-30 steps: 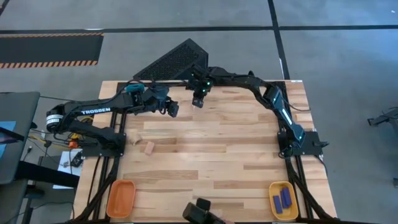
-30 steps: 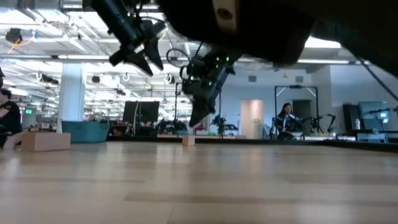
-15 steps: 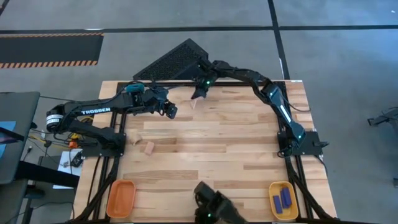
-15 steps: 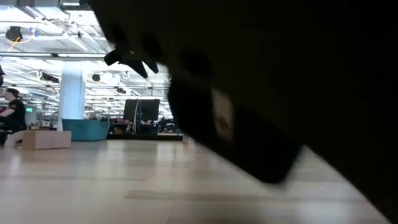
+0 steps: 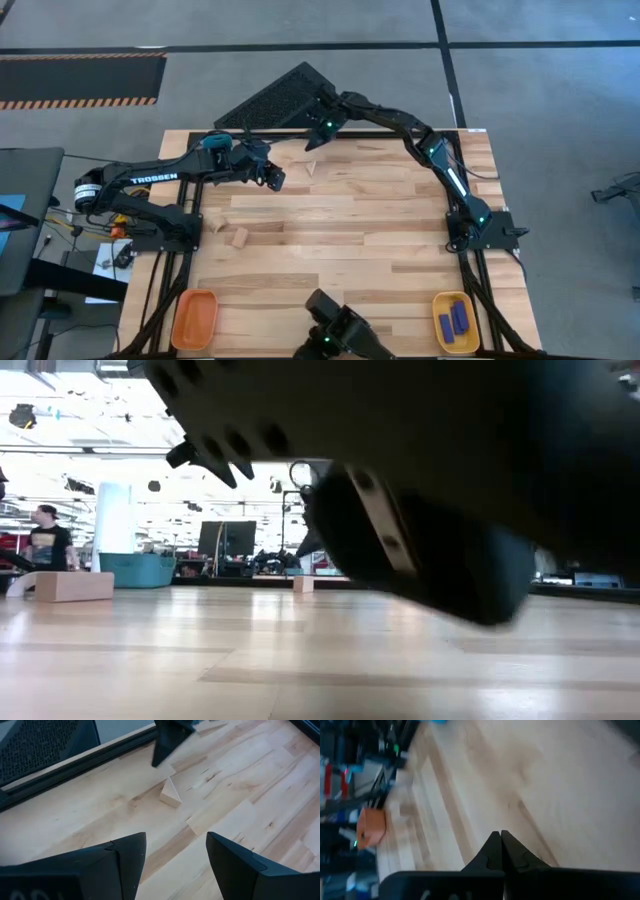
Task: Sort & place blocks by color
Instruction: Put the top brown block into the orange bin
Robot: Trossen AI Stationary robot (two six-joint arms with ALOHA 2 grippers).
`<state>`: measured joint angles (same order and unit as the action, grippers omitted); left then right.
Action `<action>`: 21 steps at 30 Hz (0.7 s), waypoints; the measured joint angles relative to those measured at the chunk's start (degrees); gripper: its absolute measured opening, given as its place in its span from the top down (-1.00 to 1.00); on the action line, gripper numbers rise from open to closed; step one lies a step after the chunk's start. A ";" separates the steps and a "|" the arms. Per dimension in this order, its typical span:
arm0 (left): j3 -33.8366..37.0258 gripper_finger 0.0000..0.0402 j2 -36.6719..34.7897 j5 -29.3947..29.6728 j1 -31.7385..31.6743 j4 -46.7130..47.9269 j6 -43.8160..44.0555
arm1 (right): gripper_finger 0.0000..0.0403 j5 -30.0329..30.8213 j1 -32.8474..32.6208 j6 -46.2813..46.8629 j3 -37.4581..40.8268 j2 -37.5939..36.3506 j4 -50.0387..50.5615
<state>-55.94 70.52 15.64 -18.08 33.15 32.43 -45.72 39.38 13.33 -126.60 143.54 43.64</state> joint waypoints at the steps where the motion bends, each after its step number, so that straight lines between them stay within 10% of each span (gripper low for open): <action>1: 0.00 0.03 -0.02 0.00 0.00 0.00 0.06 | 1.00 0.78 -0.14 1.27 -1.02 -0.06 0.19; 11: -0.02 0.03 1.03 4.70 -1.00 -0.76 -3.18 | 1.00 12.59 -3.86 -3.99 -7.90 -1.83 11.88; 21: 0.00 0.03 14.54 -8.39 -5.14 -20.03 -15.48 | 1.00 28.73 -4.11 -11.73 -6.94 -18.30 23.71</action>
<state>-55.94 85.06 7.25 -23.22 13.12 16.96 -16.99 35.28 1.61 -133.54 125.24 67.35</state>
